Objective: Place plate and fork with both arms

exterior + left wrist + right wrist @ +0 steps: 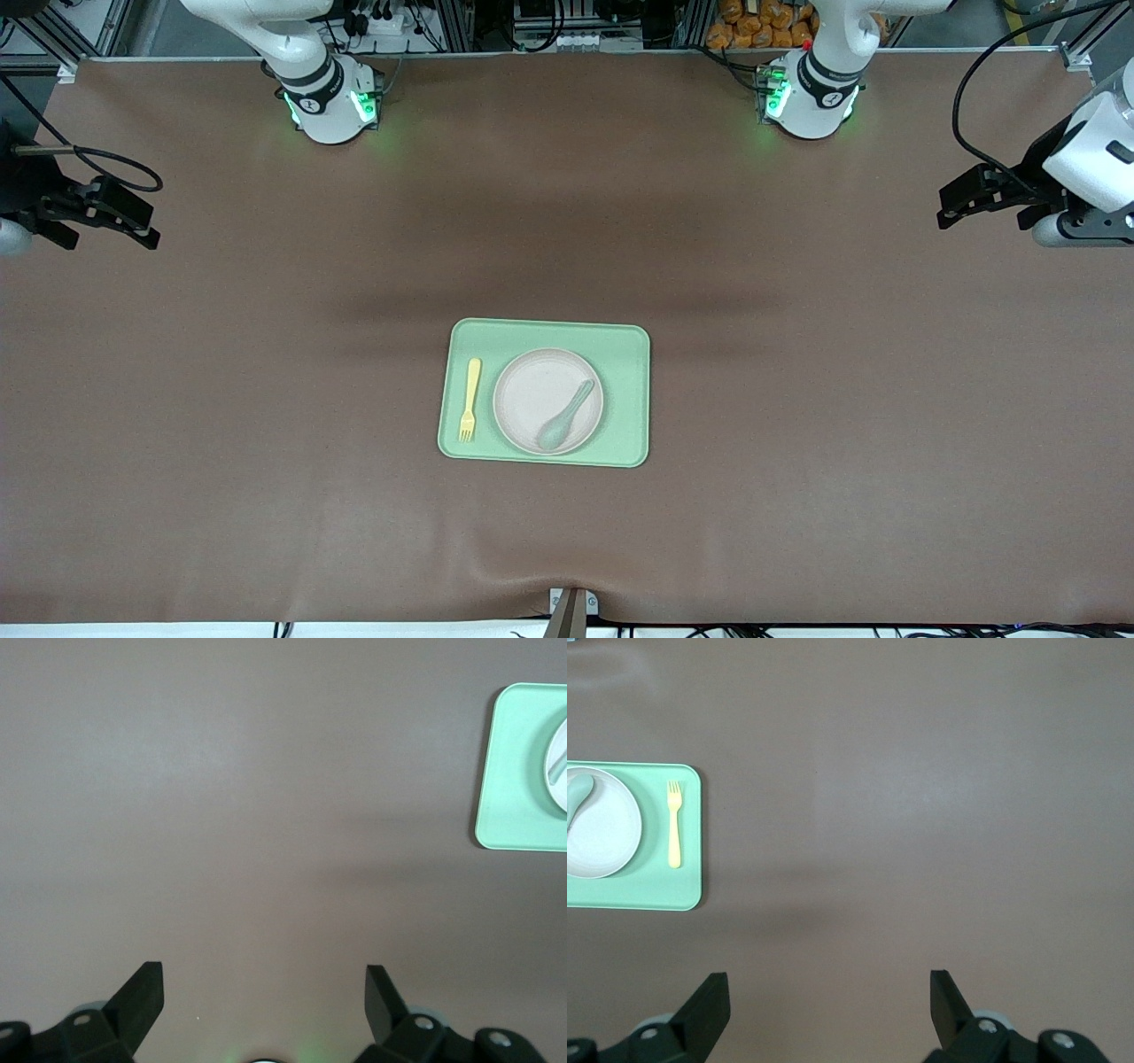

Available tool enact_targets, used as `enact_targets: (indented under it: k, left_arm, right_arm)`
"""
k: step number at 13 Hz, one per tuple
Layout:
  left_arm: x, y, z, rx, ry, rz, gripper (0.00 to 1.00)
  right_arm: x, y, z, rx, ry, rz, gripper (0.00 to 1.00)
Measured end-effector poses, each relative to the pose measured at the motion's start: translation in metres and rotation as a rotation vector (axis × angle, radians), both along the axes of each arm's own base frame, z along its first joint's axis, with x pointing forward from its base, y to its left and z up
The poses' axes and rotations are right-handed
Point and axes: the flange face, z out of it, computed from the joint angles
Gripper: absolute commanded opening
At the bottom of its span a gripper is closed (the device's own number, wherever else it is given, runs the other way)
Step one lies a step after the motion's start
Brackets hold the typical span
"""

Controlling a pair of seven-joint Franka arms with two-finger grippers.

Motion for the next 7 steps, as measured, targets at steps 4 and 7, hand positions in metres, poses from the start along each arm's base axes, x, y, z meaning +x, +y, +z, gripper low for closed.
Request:
enact_targets:
  k: [4, 7]
  left_arm:
    - [0.0004, -0.0027, 0.0005, -0.001, -0.007, -0.025, 1.0]
    - [0.0003, -0.0046, 0.0006, -0.001, -0.007, -0.028, 1.0]
  right_arm:
    - [0.0001, -0.0022, -0.0001, -0.002, 0.0, -0.004, 1.0]
    - [0.0003, -0.0035, -0.0003, -0.003, 0.0, -0.006, 1.0]
